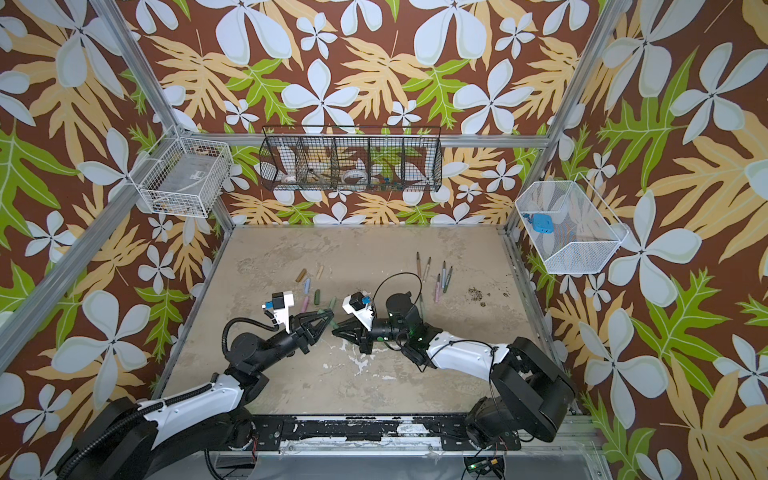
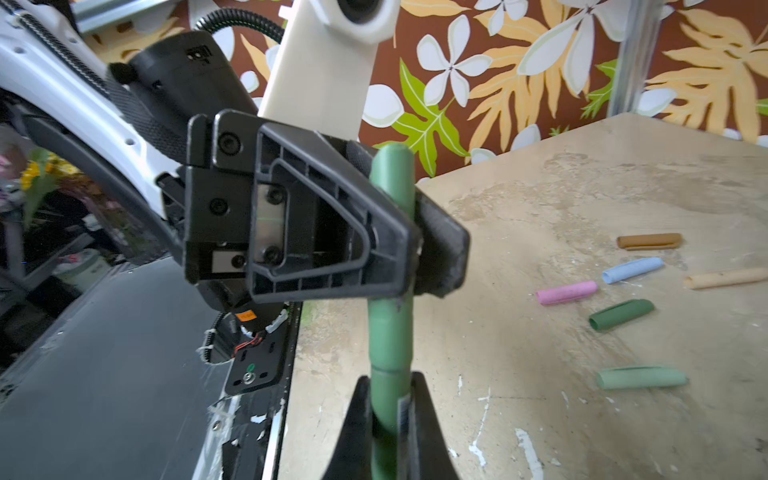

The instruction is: Open the pen caps

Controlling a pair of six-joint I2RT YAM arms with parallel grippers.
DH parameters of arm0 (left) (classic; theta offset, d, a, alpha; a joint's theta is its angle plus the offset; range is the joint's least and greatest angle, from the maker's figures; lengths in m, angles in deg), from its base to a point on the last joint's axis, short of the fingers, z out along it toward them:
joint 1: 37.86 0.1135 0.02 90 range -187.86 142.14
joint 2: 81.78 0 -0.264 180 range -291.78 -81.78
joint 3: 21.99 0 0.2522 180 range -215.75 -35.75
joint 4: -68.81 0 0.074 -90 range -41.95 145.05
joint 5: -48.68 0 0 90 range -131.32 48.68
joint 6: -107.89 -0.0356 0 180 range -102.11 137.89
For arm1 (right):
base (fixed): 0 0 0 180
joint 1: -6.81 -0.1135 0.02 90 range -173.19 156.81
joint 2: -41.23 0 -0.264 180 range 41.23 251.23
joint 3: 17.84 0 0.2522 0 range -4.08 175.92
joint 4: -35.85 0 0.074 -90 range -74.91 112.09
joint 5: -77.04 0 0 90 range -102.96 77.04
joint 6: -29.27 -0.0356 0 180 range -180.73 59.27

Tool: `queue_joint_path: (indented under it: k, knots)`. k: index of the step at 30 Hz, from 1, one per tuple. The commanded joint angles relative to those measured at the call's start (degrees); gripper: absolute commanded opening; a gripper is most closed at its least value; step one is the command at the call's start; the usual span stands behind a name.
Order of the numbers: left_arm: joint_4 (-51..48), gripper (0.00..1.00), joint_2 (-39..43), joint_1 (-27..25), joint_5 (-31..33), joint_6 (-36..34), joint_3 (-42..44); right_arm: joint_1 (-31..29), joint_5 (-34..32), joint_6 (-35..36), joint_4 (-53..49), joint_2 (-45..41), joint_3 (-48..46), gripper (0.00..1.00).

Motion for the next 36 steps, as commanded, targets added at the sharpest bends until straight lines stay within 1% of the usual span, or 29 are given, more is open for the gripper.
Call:
queue_joint_path:
  k: [1,5,8,10,12,14,16,20,23,28,34,36]
  knots:
    - [7.71,0.0,1.91,0.49,5.69,1.38,-0.82,-1.52,-19.04,4.02,-12.05,-1.23,-0.75,0.0]
    - [5.5,0.0,3.55,0.5,7.63,0.9,-0.8,-3.83,-27.37,6.01,-12.81,-3.45,-1.22,0.0]
    - [5.33,0.0,3.64,0.5,7.87,0.99,-0.76,-5.4,-31.31,6.78,-13.15,-4.5,-1.5,0.0]
    - [5.38,0.0,3.55,0.5,8.05,1.08,-0.72,-5.93,-32.63,7.32,-13.56,-4.71,-1.49,0.0]
    - [5.68,0.0,3.46,0.5,8.37,1.19,-0.67,-5.95,-32.28,7.29,-13.89,-4.49,-1.3,0.0]
    - [6.19,0.0,3.57,0.5,8.36,1.16,-0.54,-5.78,-29.87,7.59,-13.86,-4.35,-1.25,0.0]
    - [6.33,0.0,3.68,0.52,8.1,1.08,-0.58,-5.01,-24.98,7.45,-13.56,-4.19,-1.31,0.0]
    - [7.24,0.0,3.75,0.62,7.19,1.08,-0.5,0.63,-10.27,3.91,-10.85,-4.04,-2.71,0.0]
    - [7.57,0.0,3.78,0.68,7.06,1.37,-0.47,3.7,-3.48,1.96,-9.17,-3.95,-3.59,0.0]
    - [8.06,0.0,3.46,1.1,6.61,2.02,-0.56,3.99,-0.07,2.35,-9.77,-2.53,-3.0,0.0]
    - [7.44,0.0,3.88,1.64,6.76,1.89,-0.52,4.03,-2.8,3.5,-11.2,-3.94,-3.01,0.0]
    - [6.03,0.0,4.37,1.73,7.68,1.24,-0.67,4.01,-5.29,3.46,-11.05,-4.68,-3.41,0.0]
